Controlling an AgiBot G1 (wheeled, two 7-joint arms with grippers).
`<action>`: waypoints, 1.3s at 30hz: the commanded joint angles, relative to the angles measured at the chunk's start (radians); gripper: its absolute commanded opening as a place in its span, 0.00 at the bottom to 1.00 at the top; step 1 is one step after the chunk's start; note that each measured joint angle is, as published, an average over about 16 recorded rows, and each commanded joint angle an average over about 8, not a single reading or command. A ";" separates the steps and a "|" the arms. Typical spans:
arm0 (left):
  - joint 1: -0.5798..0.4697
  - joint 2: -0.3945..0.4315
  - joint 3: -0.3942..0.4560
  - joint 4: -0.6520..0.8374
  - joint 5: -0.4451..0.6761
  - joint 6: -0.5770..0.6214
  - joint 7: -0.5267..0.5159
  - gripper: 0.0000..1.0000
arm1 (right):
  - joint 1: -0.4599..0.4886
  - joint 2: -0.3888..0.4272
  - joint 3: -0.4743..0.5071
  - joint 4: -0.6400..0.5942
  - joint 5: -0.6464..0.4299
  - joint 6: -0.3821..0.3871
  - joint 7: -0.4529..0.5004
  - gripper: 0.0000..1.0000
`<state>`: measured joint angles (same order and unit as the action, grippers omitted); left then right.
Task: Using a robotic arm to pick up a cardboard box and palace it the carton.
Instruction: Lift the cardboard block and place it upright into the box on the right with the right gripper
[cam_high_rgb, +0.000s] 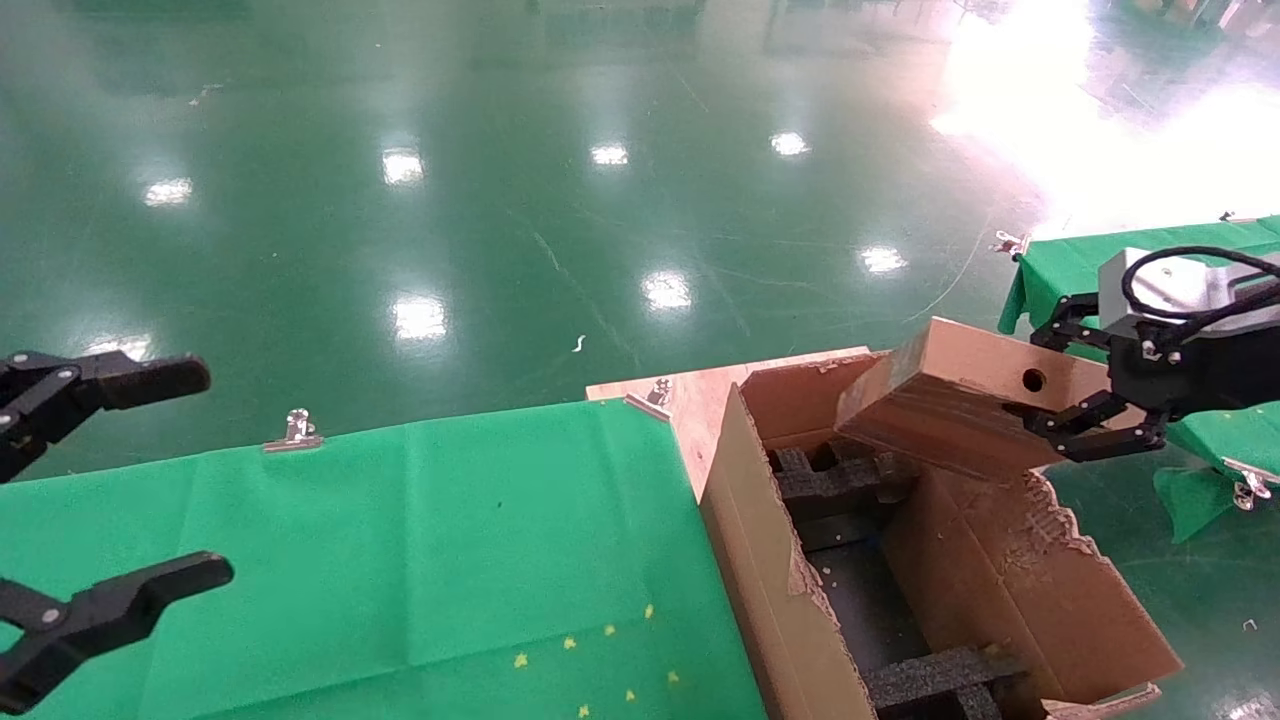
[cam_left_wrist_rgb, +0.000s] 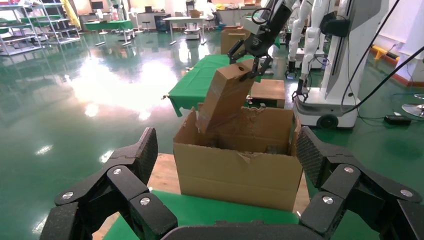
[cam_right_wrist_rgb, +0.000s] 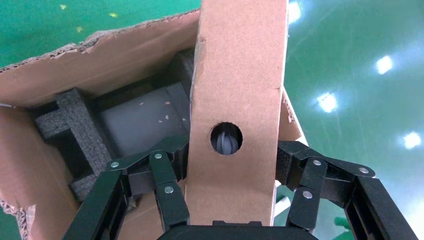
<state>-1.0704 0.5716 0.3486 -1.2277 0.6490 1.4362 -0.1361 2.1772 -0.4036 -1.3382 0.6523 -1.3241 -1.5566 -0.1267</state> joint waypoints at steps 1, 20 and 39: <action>0.000 0.000 0.000 0.000 0.000 0.000 0.000 1.00 | 0.003 0.002 -0.003 0.001 -0.002 0.000 -0.003 0.00; 0.000 0.000 0.000 0.000 0.000 0.000 0.000 1.00 | -0.238 0.120 -0.025 0.095 0.168 0.280 0.536 0.00; 0.000 0.000 0.000 0.000 0.000 -0.001 0.000 1.00 | -0.325 0.197 -0.042 0.203 0.235 0.426 0.778 0.00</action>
<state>-1.0701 0.5714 0.3486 -1.2273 0.6486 1.4356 -0.1360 1.8467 -0.2042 -1.3833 0.8598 -1.0961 -1.1188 0.6670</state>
